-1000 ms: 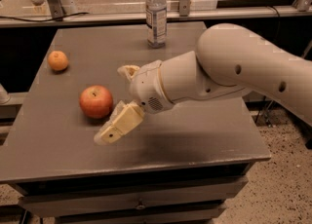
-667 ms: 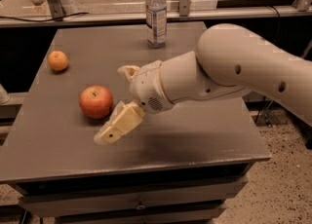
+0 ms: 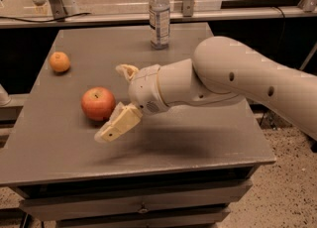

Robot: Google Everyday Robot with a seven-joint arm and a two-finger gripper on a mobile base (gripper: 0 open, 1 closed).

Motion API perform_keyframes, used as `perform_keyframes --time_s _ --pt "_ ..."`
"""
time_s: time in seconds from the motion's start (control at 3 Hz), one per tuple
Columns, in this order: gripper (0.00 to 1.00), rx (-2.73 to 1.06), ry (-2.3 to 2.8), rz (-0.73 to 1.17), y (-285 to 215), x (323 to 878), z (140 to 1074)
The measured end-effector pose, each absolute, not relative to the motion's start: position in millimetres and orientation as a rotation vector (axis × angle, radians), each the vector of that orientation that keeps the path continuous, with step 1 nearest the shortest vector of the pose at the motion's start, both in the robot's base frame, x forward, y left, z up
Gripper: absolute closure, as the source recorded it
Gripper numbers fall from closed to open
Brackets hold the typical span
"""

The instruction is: Move apple near blue plastic bottle

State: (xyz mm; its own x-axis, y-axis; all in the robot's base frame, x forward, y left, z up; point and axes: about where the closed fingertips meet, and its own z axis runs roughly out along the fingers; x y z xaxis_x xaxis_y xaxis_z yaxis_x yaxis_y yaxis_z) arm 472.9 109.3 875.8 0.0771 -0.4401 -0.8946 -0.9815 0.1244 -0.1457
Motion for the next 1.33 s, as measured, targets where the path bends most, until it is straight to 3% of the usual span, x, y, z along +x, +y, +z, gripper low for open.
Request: perform_keyframes --time_s 0.67,1.0,1.33 --pt "0.0 -1.422 1.452 0.795 138.6 502.2 856.7" --pt "0.16 -1.405 1.451 0.821 150.2 506.4 847.8" --pt "0.41 -1.387 1.453 0.827 154.6 511.0 843.9"
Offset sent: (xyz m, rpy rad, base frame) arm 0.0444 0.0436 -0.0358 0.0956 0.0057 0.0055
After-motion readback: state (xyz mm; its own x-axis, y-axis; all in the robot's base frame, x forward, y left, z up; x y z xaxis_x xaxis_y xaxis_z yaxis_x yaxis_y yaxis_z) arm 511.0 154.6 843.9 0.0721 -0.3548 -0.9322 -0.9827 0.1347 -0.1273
